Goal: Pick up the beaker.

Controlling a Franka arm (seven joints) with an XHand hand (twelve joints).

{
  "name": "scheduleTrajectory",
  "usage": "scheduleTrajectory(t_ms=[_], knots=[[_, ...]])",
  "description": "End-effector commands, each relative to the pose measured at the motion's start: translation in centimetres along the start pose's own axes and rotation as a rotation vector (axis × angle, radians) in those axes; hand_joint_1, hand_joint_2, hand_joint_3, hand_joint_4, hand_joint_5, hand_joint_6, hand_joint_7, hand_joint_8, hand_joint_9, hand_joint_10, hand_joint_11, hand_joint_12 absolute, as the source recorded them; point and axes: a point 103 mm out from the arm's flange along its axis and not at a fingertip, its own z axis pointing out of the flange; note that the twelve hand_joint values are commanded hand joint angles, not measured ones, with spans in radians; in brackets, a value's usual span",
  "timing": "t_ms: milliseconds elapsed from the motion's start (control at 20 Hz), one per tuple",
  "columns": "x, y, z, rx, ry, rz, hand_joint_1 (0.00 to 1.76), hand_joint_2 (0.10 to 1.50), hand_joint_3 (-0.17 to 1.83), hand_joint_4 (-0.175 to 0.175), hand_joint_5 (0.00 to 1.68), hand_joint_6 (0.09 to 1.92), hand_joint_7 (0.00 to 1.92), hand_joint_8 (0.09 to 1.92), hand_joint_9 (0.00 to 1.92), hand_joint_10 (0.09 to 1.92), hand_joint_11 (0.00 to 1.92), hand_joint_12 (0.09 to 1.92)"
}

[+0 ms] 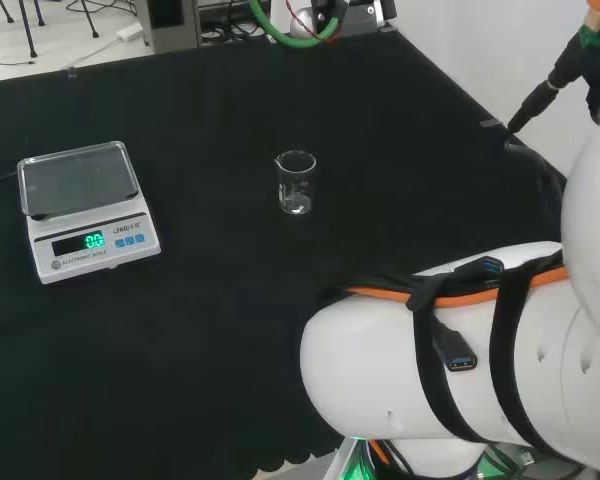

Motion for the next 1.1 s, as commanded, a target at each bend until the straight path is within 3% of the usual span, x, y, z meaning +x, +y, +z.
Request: scheduleTrajectory(t_ms=[50,150,250,600,850,1100], knots=[[0.1,1.5,-4.1,0.053,-0.079,-0.049,0.58,0.53,0.54,-0.02,0.27,0.38,0.41,0.91,0.62,0.85,0.39,1.34],[0.2,2.0,-4.4,0.063,-0.076,-0.053,0.47,0.58,0.33,0.009,0.16,0.14,0.28,0.76,0.46,0.83,0.14,1.5],[0.3,2.4,-4.2,0.064,-0.072,-0.053,0.44,0.62,0.23,0.016,0.14,0.09,0.25,0.72,0.4,0.83,0.05,1.55],[0.0,6.0,-1.8,0.088,-0.046,-0.017,0.43,0.64,0.18,0.019,0.14,0.09,0.23,0.7,0.37,0.83,0.01,1.56],[-1.6,12.0,2.8,0.173,0.002,0.021,0.44,0.64,0.17,0.019,0.14,0.09,0.23,0.7,0.38,0.83,0.02,1.56],[-4.0,14.5,6.4,0.232,0.05,0.043,0.46,0.65,0.16,0.018,0.14,0.09,0.23,0.7,0.39,0.83,0.04,1.56]])
